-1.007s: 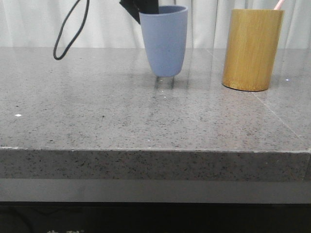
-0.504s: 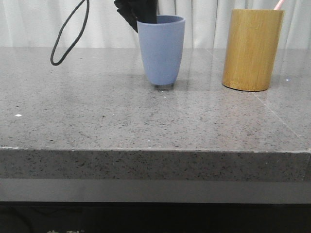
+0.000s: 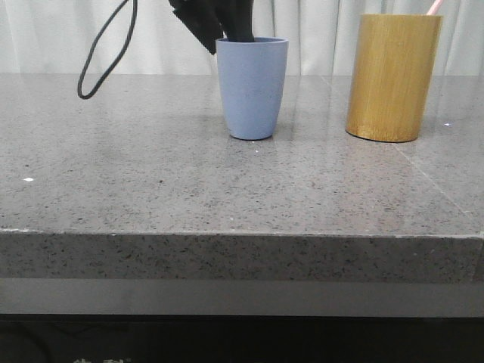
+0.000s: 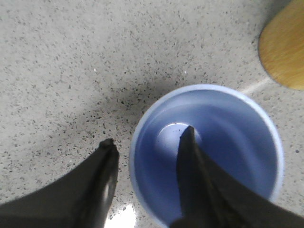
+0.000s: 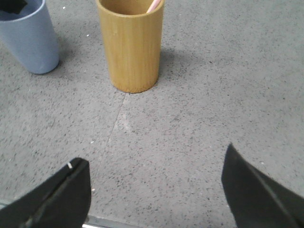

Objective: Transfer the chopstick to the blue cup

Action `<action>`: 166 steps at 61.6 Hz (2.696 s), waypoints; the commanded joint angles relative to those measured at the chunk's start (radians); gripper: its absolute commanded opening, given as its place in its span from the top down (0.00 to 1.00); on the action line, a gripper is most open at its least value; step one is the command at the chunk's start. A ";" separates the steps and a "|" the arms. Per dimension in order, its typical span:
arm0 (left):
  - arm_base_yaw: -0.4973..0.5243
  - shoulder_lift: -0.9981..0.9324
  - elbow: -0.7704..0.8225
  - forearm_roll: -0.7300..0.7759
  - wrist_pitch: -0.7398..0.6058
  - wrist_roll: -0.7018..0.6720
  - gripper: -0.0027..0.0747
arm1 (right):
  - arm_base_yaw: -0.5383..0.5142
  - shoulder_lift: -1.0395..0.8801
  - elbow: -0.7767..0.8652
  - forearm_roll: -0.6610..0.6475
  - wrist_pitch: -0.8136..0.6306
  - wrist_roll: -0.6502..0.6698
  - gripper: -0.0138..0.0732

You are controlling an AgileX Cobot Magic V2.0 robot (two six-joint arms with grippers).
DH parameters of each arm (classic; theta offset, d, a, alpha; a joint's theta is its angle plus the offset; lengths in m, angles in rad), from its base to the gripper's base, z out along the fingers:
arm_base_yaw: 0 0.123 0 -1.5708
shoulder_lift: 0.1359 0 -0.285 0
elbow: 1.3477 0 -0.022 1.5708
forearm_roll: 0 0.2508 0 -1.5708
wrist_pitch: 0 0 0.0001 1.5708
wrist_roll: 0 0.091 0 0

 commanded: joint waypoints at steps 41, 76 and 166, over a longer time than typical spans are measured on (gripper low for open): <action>-0.004 -0.534 0.185 -0.017 -0.031 -0.006 0.57 | -0.250 0.527 -0.527 0.290 0.003 -0.091 0.17; -0.004 -1.037 0.772 -0.020 -0.179 -0.014 0.57 | -0.250 0.927 -0.837 0.632 0.078 -0.343 0.17; -0.004 -1.071 0.875 -0.006 -0.131 -0.012 0.57 | -0.212 0.828 -1.208 0.537 0.183 -0.435 0.97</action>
